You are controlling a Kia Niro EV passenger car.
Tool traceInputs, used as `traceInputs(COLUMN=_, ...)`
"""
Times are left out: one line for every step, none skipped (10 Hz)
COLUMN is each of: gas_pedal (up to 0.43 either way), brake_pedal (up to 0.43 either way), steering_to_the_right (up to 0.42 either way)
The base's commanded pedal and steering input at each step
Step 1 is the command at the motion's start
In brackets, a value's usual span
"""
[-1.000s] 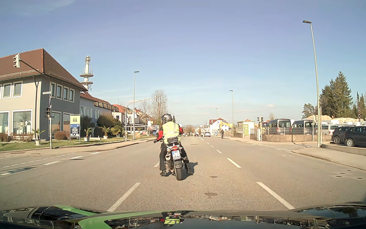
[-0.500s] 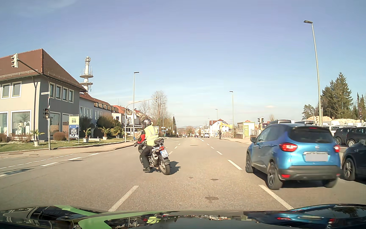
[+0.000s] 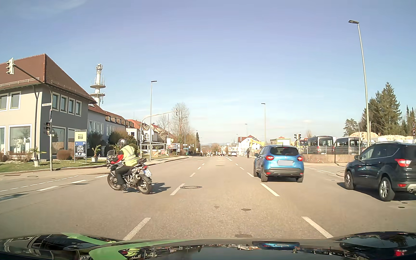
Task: Follow the waypoints while adhering to traffic rules and regulations
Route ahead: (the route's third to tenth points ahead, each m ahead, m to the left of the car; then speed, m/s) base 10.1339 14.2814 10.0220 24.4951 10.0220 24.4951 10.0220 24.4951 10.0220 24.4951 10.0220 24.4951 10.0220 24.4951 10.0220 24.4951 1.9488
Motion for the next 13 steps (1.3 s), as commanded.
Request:
traceInputs(gas_pedal=0.358, brake_pedal=0.000, steering_to_the_right=-0.006)
traceInputs(gas_pedal=0.350, brake_pedal=0.000, steering_to_the_right=-0.016)
traceInputs(gas_pedal=0.350, brake_pedal=0.000, steering_to_the_right=-0.030)
traceInputs(gas_pedal=0.350, brake_pedal=0.000, steering_to_the_right=-0.051)
traceInputs(gas_pedal=0.339, brake_pedal=0.000, steering_to_the_right=-0.073)
traceInputs(gas_pedal=0.331, brake_pedal=0.000, steering_to_the_right=-0.105)
traceInputs(gas_pedal=0.319, brake_pedal=0.000, steering_to_the_right=-0.133)
traceInputs(gas_pedal=0.311, brake_pedal=0.000, steering_to_the_right=-0.176)
traceInputs(gas_pedal=0.260, brake_pedal=0.000, steering_to_the_right=-0.217)
traceInputs(gas_pedal=0.248, brake_pedal=0.000, steering_to_the_right=-0.256)
traceInputs(gas_pedal=0.248, brake_pedal=0.000, steering_to_the_right=-0.308)
traceInputs(gas_pedal=0.228, brake_pedal=0.000, steering_to_the_right=-0.358)
traceInputs(gas_pedal=0.228, brake_pedal=0.000, steering_to_the_right=-0.405)
